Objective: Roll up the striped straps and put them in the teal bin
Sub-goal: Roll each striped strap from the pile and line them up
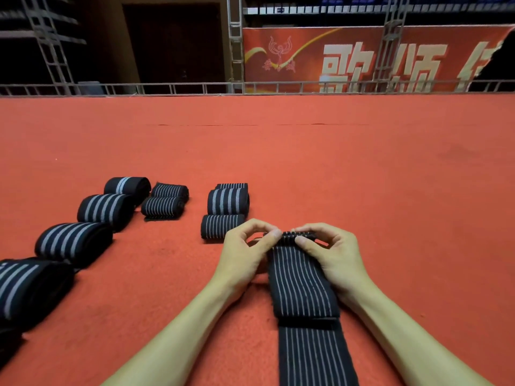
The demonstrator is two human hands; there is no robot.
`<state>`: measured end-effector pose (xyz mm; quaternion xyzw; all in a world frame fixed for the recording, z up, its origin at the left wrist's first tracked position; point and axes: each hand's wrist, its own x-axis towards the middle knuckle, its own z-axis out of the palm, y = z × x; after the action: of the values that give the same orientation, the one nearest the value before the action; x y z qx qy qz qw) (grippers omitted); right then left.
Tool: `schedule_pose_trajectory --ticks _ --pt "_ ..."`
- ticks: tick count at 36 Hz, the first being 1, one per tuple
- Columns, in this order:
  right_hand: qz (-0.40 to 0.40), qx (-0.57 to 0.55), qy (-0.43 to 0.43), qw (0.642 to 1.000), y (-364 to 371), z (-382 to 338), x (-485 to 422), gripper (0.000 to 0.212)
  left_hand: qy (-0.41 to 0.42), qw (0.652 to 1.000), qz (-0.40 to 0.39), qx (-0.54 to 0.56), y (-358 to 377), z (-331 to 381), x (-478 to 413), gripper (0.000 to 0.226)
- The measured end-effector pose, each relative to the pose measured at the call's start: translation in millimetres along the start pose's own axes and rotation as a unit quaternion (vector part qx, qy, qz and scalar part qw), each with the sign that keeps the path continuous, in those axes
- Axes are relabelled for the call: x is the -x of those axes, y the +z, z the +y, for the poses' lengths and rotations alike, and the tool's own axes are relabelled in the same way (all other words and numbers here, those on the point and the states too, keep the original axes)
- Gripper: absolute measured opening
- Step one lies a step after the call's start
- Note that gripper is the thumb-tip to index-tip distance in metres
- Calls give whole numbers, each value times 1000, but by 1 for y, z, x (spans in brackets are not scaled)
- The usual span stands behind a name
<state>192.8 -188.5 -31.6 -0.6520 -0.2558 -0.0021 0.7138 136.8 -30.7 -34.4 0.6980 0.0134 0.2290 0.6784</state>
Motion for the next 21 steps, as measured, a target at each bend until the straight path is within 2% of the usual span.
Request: schedule_pose_trajectory --ticks 5,10,15,18,21 --pt "1 -37 0 999 2 -5 2 20 -44 997 5 56 3 6 1 9" --pt "-8 -25 -10 1000 2 -5 2 21 -73 994 -35 68 4 8 4 12" --pt "-10 -12 21 1000 3 -2 1 18 -13 999 4 29 2 7 2 2" --pt "-20 -71 101 992 5 -4 2 18 7 1000 15 3 -1 6 1 12" --pt "-13 -79 133 988 7 -5 3 16 31 999 11 -22 -2 7 3 16"
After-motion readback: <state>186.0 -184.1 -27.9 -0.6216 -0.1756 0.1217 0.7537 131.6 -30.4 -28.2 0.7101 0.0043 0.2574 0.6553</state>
